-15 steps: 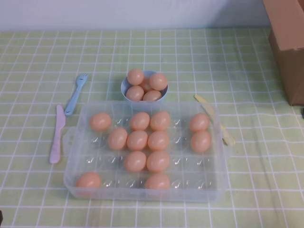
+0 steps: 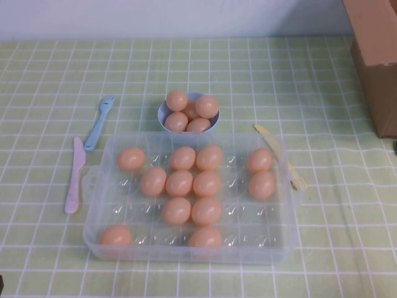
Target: Take an egg out of the egg box
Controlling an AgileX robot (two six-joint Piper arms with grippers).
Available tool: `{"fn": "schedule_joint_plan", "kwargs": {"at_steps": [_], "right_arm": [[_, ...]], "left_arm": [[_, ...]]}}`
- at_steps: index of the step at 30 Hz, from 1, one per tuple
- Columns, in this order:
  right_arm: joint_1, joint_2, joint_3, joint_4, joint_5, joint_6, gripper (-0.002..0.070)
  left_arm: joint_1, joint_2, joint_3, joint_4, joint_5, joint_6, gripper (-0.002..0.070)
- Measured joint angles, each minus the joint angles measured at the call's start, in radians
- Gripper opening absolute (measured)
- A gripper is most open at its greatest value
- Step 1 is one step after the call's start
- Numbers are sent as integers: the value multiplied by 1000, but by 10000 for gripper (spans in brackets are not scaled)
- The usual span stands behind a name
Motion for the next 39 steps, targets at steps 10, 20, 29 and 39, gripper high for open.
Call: {"fn": "schedule_joint_plan", "kwargs": {"at_steps": [10,20,29,39], "right_arm": [[0,0,0,0,0,0,-17],[0,0,0,0,0,0,-17],[0,0,0,64,-23,0,-17],[0,0,0,512,-161,0,-17]], "left_arm": [[0,0,0,0,0,0,-4],[2,0,0,0,0,0,-4],[2,0,0,0,0,0,-4],[2,0,0,0,0,0,-4]]}}
